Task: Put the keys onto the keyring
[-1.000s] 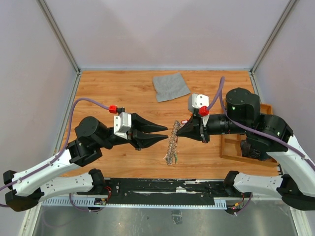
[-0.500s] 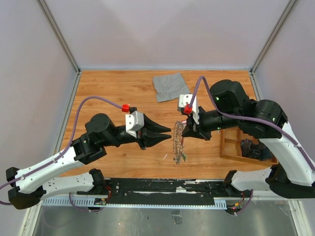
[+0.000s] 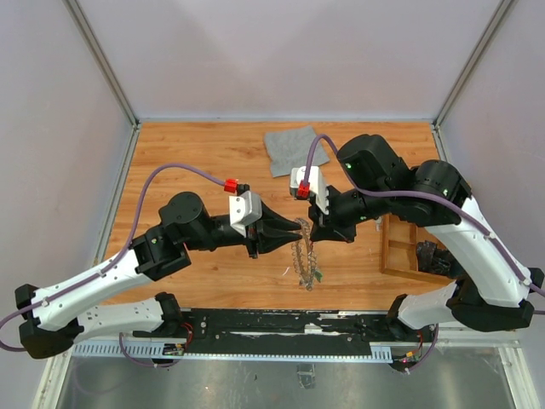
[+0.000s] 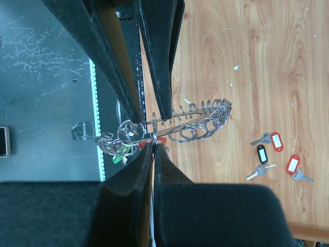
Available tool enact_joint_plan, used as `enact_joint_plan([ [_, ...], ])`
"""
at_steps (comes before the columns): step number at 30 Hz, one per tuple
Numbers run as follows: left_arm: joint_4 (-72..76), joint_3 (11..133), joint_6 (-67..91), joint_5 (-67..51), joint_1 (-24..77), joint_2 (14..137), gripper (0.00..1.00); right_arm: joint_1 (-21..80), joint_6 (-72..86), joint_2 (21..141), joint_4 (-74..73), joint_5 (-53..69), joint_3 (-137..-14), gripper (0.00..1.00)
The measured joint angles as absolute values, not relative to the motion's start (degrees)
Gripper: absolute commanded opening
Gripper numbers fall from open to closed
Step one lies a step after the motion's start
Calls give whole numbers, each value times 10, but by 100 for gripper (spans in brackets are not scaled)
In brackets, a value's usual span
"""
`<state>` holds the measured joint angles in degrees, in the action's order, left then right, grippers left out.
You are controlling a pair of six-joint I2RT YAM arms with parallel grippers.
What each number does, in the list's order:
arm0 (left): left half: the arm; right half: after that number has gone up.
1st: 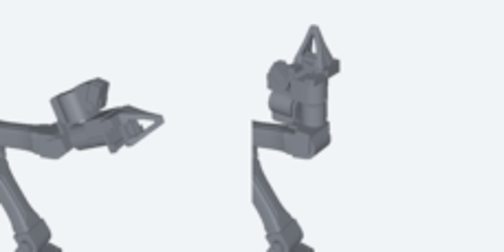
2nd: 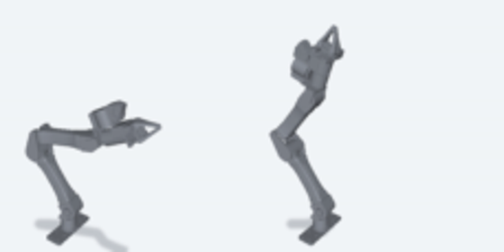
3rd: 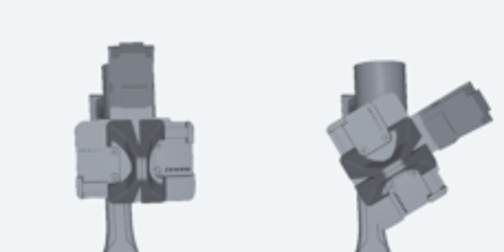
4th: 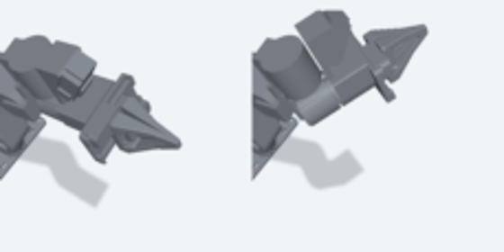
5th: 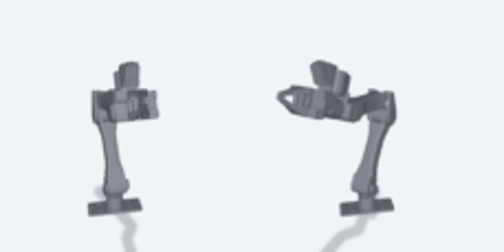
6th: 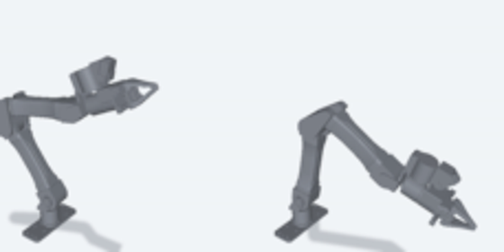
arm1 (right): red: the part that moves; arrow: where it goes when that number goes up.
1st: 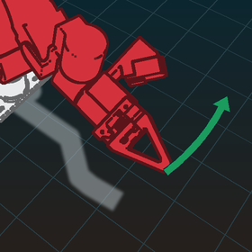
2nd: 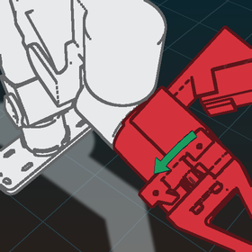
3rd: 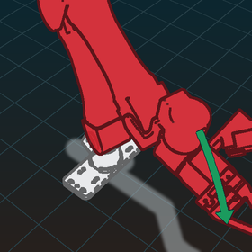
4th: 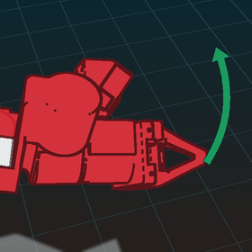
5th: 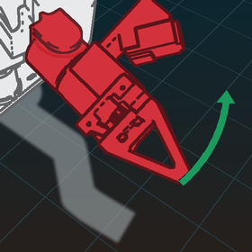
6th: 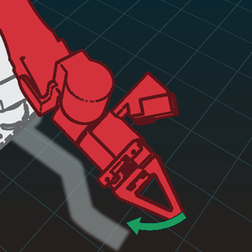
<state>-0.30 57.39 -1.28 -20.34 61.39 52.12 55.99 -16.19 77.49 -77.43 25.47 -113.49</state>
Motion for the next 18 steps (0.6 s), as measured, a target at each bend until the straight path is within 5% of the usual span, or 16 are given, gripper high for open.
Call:
enact_joint_plan([
  [12, -29, 583, -18, -222, 614, 549, 31, 566, -164, 776, -776, 258, -1137, 1],
  [18, -33, 588, -19, -226, 614, 555, 18, 570, -164, 775, -770, 260, -1137, 1],
])
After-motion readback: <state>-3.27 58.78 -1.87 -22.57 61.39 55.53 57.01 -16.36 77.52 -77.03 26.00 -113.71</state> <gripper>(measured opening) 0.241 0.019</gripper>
